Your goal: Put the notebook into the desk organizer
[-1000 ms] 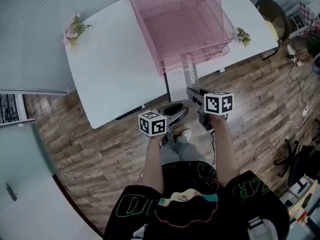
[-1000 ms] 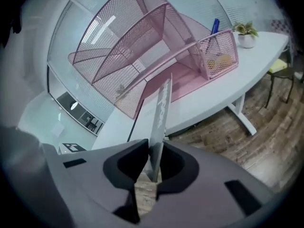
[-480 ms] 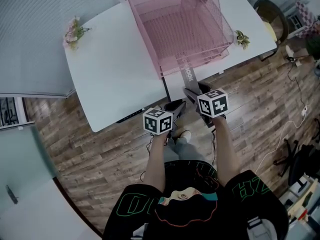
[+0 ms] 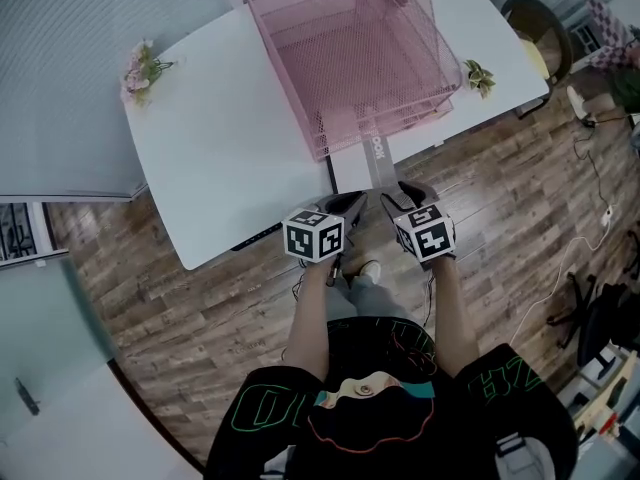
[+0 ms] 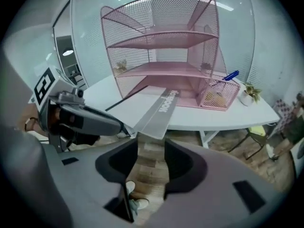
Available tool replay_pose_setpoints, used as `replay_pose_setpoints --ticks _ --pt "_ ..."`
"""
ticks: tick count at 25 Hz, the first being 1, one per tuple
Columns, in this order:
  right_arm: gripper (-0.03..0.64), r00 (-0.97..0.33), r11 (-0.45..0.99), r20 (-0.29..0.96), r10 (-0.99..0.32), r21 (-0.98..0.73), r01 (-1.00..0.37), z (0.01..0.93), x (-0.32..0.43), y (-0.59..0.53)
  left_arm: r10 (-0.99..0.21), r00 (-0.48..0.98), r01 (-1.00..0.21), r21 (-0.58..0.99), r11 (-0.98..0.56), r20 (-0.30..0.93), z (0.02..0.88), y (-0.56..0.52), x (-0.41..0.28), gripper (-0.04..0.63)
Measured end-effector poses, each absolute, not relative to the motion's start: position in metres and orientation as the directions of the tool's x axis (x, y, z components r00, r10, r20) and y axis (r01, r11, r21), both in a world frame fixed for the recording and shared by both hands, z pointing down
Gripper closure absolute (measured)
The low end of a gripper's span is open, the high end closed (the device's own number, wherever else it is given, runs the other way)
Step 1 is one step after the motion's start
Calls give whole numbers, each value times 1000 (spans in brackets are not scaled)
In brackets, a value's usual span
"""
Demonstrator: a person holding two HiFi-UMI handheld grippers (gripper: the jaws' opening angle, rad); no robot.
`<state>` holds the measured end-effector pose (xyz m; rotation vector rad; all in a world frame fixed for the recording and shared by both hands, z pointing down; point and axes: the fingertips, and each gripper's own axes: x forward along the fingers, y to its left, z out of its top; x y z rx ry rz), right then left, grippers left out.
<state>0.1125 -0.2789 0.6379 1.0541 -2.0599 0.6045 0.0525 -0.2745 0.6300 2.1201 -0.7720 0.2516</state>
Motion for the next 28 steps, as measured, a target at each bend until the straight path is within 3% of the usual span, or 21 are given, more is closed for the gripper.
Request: replay_pose_setpoints --ticks 5,8,9,28 --pt "456 -378 523 792 -480 -88 -848 640 108 -277 -430 797 -597 658 -459 424 628 -277 53 557" --pt "568 -361 517 761 -539 -39 -855 631 102 -291 -419 810 -579 674 -458 411 626 -276 55 562" --pt "574 -357 517 758 -545 -30 -855 630 100 -295 -417 814 -572 681 -457 403 625 -276 56 568" --pt "574 -345 540 757 -555 13 -841 633 65 -368 -484 822 -547 656 -520 301 592 -287 27 601"
